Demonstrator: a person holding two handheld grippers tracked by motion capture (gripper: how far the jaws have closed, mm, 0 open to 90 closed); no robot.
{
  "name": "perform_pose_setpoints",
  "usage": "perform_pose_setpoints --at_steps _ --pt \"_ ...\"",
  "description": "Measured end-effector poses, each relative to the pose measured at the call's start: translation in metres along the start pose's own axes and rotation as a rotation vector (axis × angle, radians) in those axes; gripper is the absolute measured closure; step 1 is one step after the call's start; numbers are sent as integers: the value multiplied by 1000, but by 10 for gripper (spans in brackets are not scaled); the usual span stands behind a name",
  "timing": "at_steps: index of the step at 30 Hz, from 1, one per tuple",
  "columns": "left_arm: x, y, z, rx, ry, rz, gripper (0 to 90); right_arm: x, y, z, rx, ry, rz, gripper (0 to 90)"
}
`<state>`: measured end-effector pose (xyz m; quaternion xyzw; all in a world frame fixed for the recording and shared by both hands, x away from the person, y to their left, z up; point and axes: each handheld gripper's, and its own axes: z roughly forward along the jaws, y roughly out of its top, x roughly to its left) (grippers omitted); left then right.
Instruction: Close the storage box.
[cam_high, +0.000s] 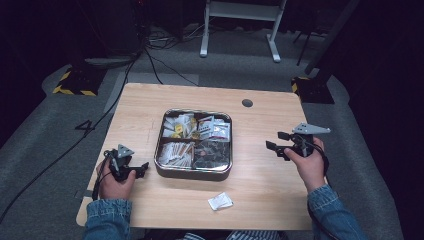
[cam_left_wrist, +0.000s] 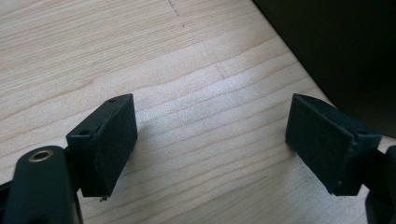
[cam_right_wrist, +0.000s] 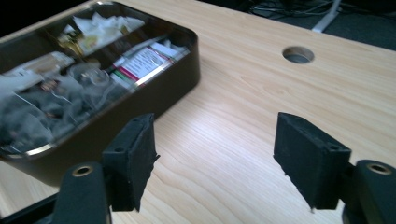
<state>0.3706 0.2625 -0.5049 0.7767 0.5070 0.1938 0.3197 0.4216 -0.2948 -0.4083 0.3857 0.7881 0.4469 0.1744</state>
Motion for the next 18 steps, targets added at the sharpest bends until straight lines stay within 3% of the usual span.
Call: perform_pose_setpoints --at_steps 8,18 --pt "0 0 0 1 1 -1 171 -13 -24 -7 41 -49 4 288" --pt "0 0 0 0 1 1 171 -23 -53 -2 84 -61 33 265"
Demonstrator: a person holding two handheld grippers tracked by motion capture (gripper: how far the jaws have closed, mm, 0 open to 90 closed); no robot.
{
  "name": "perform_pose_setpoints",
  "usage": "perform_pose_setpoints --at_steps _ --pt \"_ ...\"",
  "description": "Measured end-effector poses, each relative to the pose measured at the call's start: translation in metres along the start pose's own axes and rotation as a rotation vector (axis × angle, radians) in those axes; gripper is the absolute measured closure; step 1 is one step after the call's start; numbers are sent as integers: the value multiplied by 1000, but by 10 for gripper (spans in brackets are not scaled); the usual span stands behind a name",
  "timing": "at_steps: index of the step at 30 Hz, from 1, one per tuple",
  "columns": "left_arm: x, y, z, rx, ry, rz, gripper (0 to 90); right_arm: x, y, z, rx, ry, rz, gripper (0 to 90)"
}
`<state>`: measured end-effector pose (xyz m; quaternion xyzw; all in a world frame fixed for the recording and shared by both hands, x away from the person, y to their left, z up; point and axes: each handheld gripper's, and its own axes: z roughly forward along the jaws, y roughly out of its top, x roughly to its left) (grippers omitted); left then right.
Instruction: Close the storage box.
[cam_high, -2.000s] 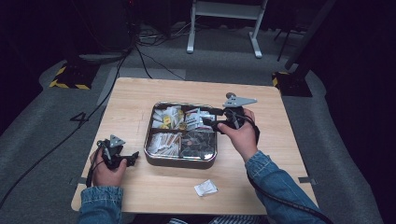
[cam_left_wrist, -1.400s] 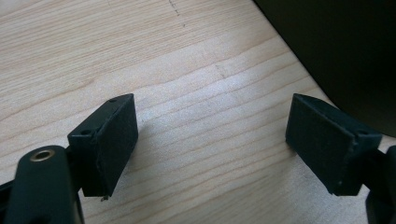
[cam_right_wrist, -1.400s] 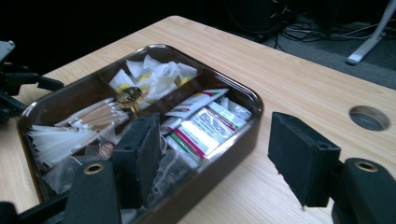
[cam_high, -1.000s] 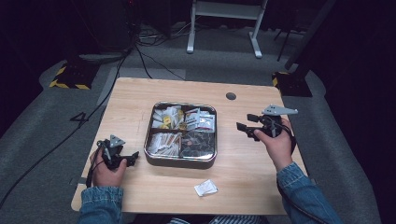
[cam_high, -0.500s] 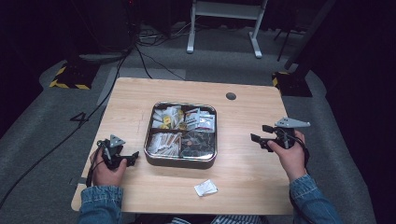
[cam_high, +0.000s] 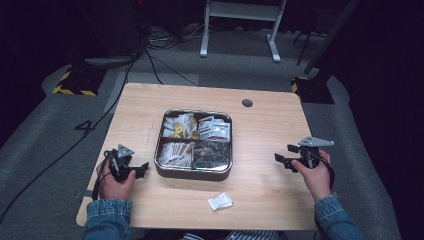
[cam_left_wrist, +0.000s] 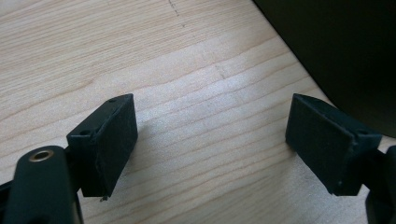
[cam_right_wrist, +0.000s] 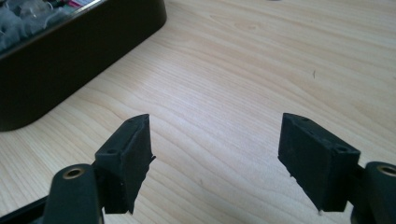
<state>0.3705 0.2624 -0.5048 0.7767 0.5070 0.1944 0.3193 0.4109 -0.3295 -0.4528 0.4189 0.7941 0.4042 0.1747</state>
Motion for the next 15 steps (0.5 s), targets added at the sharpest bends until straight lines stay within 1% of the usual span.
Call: perform_pose_setpoints --at_steps 7,11,12,15 --pt "0 0 0 0 0 0 171 -5 -19 5 20 -6 19 259" --pt "0 0 0 0 0 0 171 -7 -31 9 19 -5 32 255" --pt "0 0 0 0 0 0 171 -7 -31 9 19 -5 32 255" --pt "0 0 0 0 0 0 171 -9 -39 11 25 -6 41 253"
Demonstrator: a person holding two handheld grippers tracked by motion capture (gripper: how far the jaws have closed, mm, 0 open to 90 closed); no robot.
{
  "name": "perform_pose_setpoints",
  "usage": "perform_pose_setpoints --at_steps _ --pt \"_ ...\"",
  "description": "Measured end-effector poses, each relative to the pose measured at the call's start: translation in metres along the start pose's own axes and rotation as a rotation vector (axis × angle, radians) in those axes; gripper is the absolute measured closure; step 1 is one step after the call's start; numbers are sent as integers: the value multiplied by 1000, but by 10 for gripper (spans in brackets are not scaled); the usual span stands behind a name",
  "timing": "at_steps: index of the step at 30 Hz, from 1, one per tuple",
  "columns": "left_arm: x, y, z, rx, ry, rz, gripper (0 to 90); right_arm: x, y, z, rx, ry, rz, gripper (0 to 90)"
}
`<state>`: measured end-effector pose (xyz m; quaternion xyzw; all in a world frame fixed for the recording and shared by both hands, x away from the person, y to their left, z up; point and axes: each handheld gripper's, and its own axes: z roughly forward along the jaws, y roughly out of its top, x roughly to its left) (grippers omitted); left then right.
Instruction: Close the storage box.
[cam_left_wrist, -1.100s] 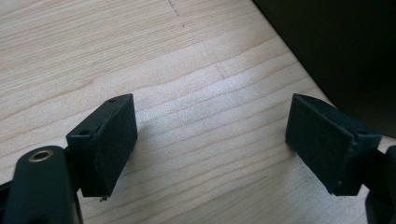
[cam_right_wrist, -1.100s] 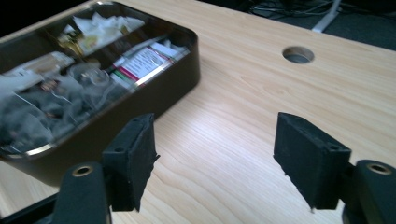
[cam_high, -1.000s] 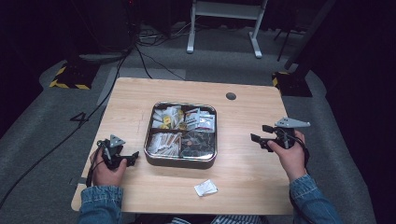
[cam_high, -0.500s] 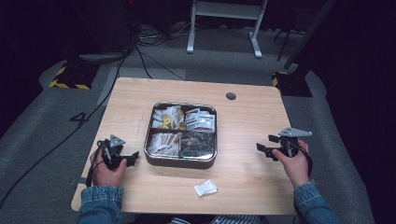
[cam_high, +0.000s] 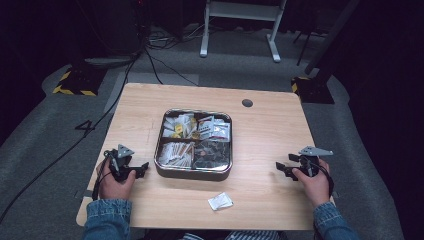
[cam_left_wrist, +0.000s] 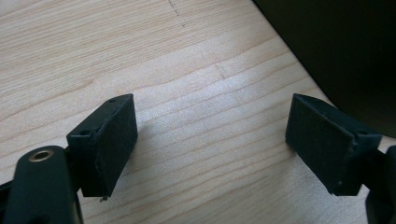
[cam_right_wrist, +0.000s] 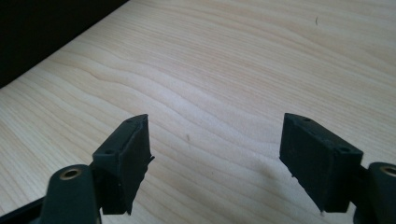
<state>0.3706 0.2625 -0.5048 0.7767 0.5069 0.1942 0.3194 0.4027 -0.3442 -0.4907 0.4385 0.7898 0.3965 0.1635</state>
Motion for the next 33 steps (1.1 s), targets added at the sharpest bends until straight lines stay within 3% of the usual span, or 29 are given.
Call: perform_pose_setpoints --at_steps 7,13,19,33 --pt "0 0 0 0 0 0 171 0 -6 0 6 -6 -16 247" --pt "0 0 0 0 0 0 171 2 -8 3 28 -23 -60 226" --pt "0 0 0 0 -2 0 170 3 -11 7 68 -46 -97 132" --pt "-1 1 1 0 1 -7 164 3 -11 9 69 -49 -93 104"
